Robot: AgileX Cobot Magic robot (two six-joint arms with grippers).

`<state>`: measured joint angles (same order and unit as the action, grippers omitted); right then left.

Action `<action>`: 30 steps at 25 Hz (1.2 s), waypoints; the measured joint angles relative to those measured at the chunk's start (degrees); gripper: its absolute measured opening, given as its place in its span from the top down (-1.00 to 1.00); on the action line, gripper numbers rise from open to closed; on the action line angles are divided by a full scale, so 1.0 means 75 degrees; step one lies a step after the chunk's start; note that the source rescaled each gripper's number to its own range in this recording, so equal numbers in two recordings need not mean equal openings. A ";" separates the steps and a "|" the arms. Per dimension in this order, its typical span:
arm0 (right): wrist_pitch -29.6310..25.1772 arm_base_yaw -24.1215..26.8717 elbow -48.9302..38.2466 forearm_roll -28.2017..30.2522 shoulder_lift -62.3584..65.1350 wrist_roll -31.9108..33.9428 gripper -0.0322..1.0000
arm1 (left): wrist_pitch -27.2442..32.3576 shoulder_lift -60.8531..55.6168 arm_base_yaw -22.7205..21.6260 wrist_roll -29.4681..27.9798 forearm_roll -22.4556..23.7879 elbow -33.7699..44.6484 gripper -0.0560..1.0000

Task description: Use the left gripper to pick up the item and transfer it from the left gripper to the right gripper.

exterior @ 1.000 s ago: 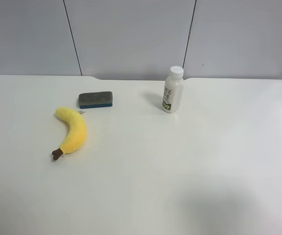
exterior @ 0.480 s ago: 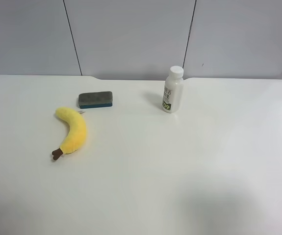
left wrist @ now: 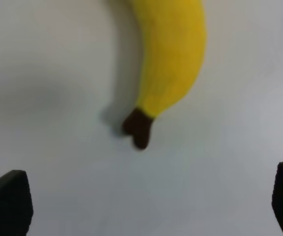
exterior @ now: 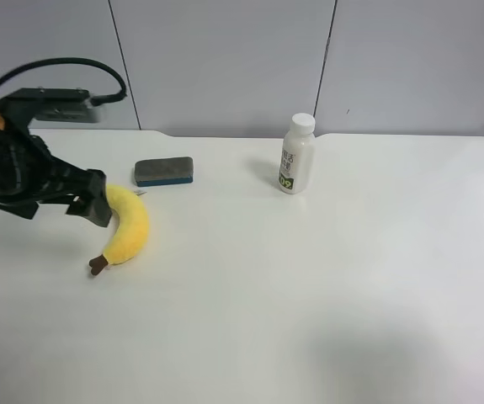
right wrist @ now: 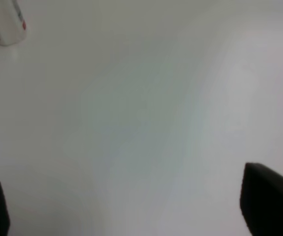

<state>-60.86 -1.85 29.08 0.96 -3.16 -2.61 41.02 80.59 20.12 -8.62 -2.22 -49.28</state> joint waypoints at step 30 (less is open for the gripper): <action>0.0000 0.0000 0.0000 0.0000 0.0000 0.0000 -0.84 | -0.2155 0.3710 0.0510 -0.0772 0.0344 -0.0464 -0.17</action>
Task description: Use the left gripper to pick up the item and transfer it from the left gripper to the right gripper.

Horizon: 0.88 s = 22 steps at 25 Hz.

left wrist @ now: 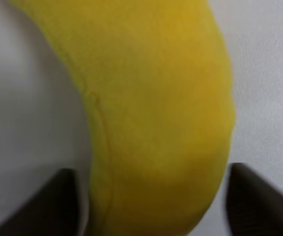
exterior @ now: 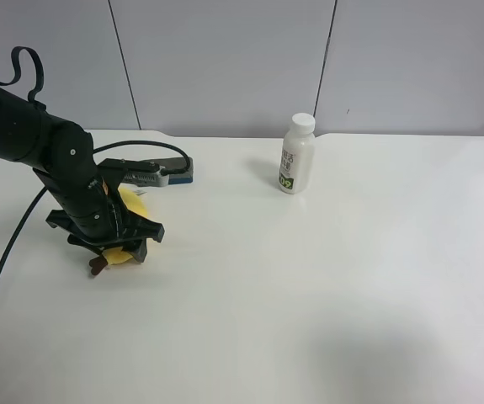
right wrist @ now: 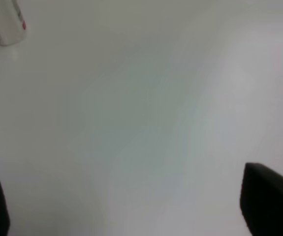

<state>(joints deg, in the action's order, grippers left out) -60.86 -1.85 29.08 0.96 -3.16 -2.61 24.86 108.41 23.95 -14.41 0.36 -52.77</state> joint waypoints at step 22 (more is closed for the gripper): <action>0.0000 0.0000 0.0000 0.0000 0.0000 0.0000 -0.84 | 0.4398 -0.3290 0.0000 0.2738 -0.0867 -0.1488 0.89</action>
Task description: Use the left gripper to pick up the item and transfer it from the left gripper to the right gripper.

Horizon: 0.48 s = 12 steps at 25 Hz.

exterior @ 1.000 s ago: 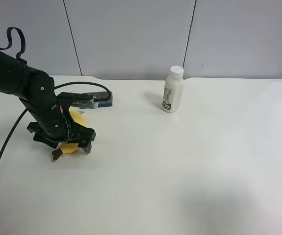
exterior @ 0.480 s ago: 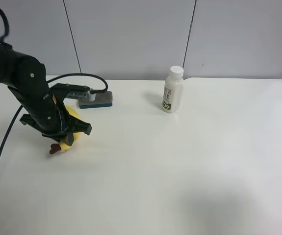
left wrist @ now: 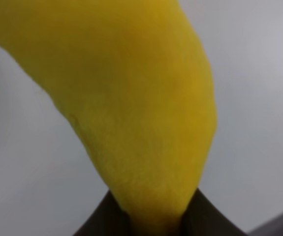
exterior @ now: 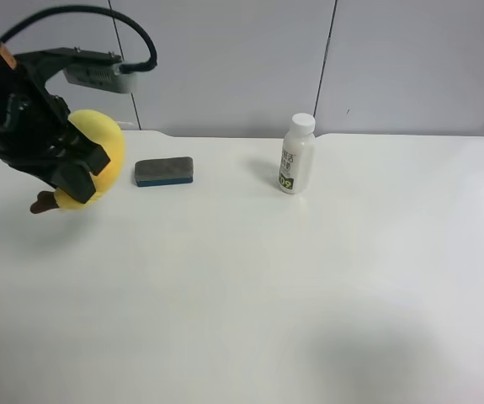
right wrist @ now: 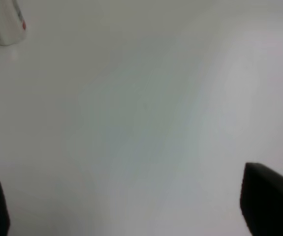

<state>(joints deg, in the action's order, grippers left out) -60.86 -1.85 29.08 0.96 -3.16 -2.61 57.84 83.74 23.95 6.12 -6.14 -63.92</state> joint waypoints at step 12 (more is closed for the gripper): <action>0.0000 0.0000 0.0000 0.0000 0.0000 0.0000 -0.84 | 0.1207 -0.0412 0.1374 0.1420 -0.0062 -0.0217 0.89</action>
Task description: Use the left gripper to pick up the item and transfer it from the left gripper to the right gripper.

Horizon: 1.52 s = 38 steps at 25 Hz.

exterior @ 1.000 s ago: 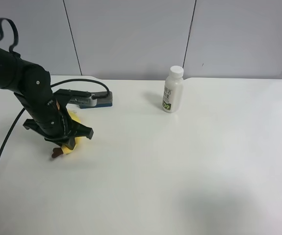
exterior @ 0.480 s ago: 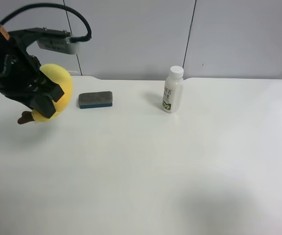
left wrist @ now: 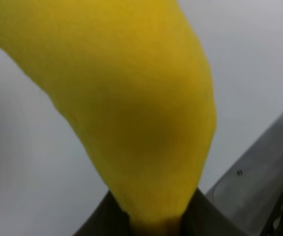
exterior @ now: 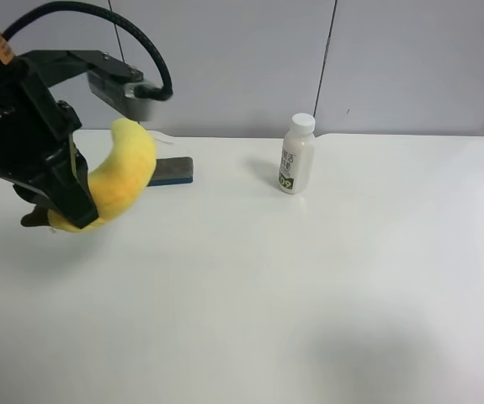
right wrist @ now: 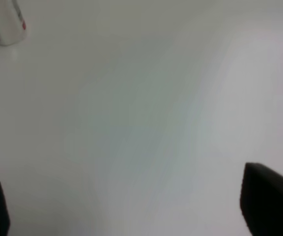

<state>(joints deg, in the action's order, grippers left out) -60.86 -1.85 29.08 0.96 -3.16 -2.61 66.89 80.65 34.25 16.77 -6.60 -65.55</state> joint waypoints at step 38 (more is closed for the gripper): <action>0.1893 -0.1084 0.0448 -0.9912 -0.6935 -0.5495 -0.55 | -0.1278 0.0000 0.2887 0.0800 0.0240 0.0000 0.89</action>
<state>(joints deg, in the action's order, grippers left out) -46.66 -9.98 32.44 -73.38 -55.18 -43.83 57.30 80.65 55.91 22.77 -4.80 -65.55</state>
